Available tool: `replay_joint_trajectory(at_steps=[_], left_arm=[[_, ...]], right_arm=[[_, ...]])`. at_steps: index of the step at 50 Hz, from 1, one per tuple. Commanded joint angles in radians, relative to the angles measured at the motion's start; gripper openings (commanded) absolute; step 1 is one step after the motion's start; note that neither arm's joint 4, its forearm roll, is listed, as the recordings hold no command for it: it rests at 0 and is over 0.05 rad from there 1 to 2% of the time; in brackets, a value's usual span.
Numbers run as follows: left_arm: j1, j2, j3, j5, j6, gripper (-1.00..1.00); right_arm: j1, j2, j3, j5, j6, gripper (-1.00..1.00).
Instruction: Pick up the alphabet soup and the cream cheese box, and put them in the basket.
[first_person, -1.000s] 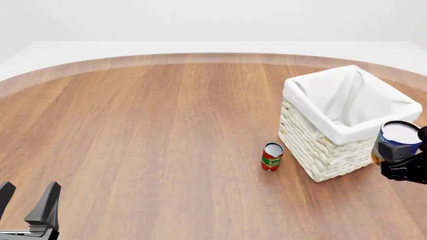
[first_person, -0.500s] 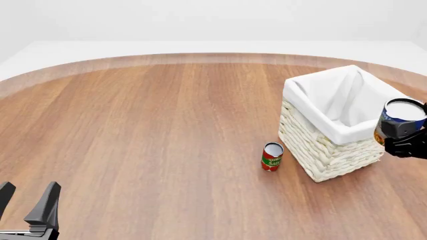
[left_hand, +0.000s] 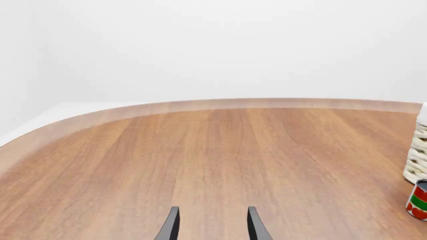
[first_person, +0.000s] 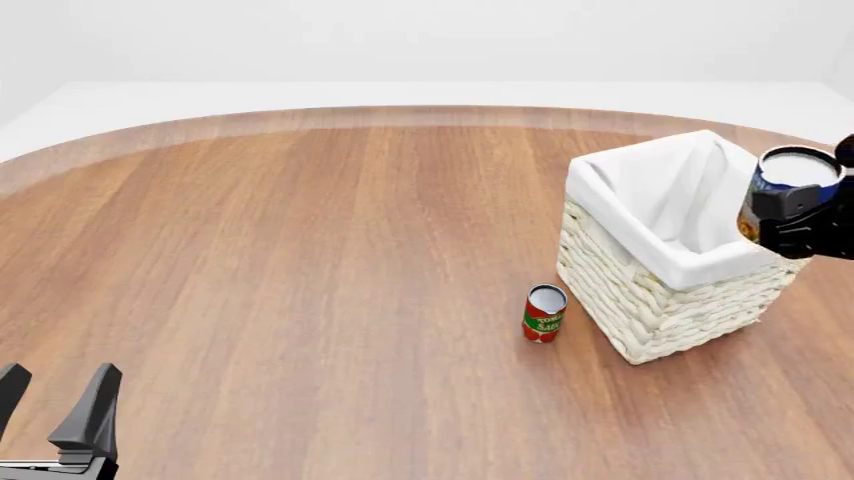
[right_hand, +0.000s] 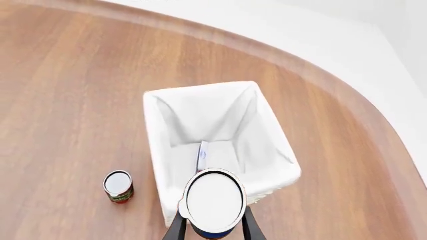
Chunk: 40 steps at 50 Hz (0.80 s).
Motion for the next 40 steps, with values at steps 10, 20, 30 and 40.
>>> replay_joint_trajectory(at_steps=[10,20,30,40], left_arm=[[0.0,0.0,0.0,0.0,0.0,1.0],[0.0,0.0,0.0,0.0,0.0,1.0],[0.0,0.0,0.0,0.0,0.0,1.0],[0.0,0.0,0.0,0.0,0.0,1.0]], right_arm=[[0.032,0.121,-0.071,-0.068,0.035,-1.0],[0.045,0.193,-0.089,-0.116,0.04,-1.0],[0.044,0.254,-0.097,-0.155,0.04,-1.0],[0.036,0.31,-0.099,-0.192,0.038,-1.0]])
